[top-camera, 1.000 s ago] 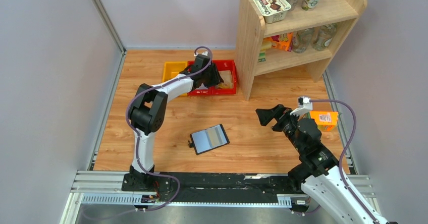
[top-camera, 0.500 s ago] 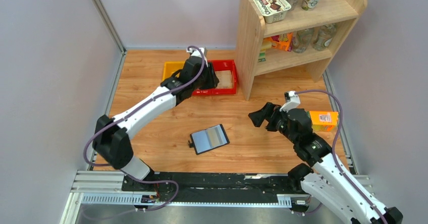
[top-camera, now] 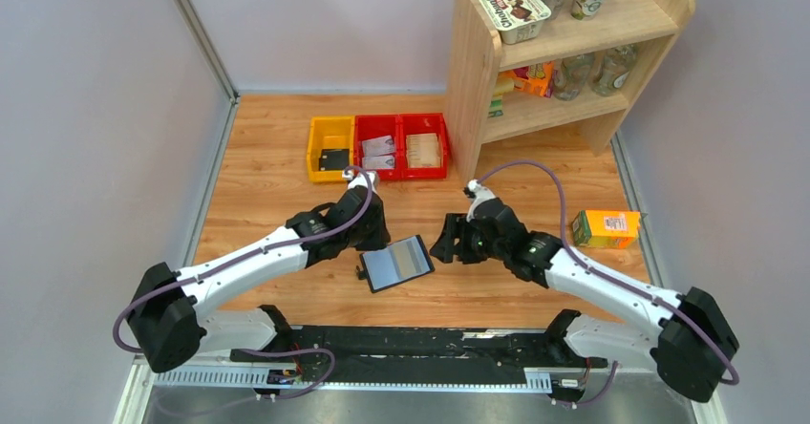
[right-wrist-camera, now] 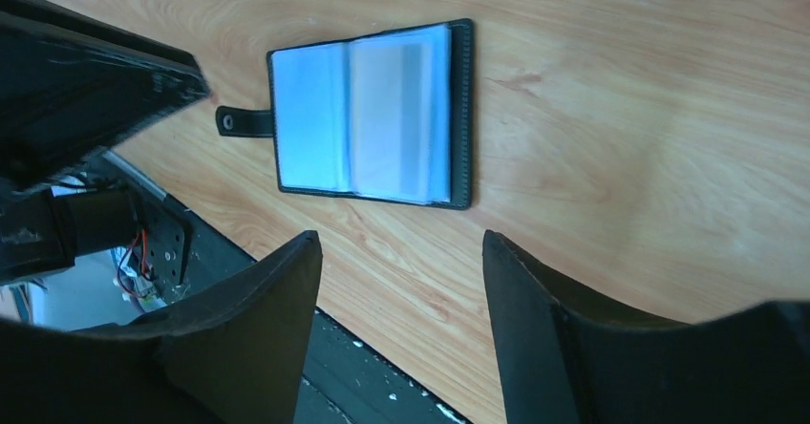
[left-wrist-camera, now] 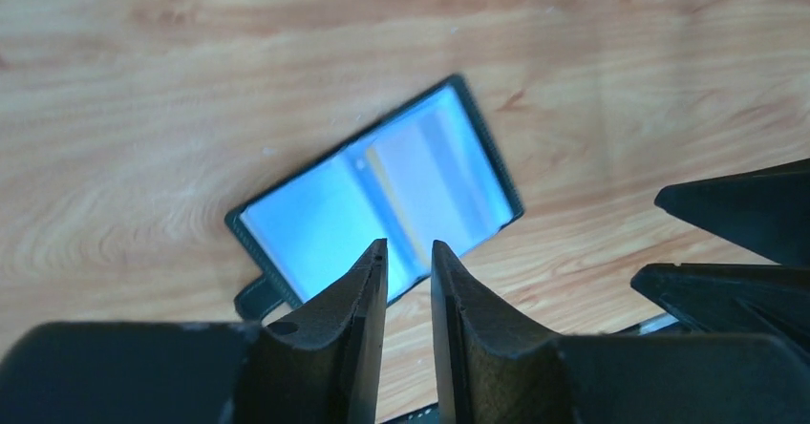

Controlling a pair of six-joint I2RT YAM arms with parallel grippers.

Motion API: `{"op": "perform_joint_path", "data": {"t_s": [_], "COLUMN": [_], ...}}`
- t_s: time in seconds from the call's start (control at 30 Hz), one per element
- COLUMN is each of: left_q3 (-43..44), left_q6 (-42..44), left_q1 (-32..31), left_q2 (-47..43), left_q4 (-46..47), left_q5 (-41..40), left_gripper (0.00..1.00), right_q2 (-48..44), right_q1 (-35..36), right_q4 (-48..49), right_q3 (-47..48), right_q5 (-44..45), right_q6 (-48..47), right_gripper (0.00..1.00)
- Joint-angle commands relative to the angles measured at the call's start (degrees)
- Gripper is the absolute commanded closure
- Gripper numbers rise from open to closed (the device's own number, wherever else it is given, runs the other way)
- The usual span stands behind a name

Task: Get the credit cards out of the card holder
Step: Remove the credit card from the card holder.

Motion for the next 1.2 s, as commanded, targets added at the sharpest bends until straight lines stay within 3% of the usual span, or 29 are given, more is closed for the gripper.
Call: {"op": "perform_joint_path", "data": {"t_s": [0.0, 0.47, 1.07, 1.17], "left_q3": [-4.1, -11.8, -15.9, -15.9], "left_q6": [-4.0, -8.6, -11.5, -11.6], "left_q1": [-0.5, -0.4, -0.5, -0.5], "left_q2": [-2.3, 2.9, 4.7, 4.6], "left_q4": [1.0, 1.2, 4.3, 4.7], "left_q5": [0.5, -0.6, 2.3, 2.8], "left_gripper": [0.7, 0.76, 0.85, 0.86], "right_q2": [6.6, 26.5, 32.7, 31.9], "right_q1": [3.4, 8.0, 8.8, 9.0], "right_q4": [4.7, 4.7, 5.7, 6.2], "right_q3": [6.4, 15.2, 15.4, 15.5], "right_q5": [0.0, 0.2, -1.5, -2.6], "right_q6": [-0.4, -1.0, -1.7, -1.8], "right_gripper": [0.37, 0.43, 0.42, 0.47]}}
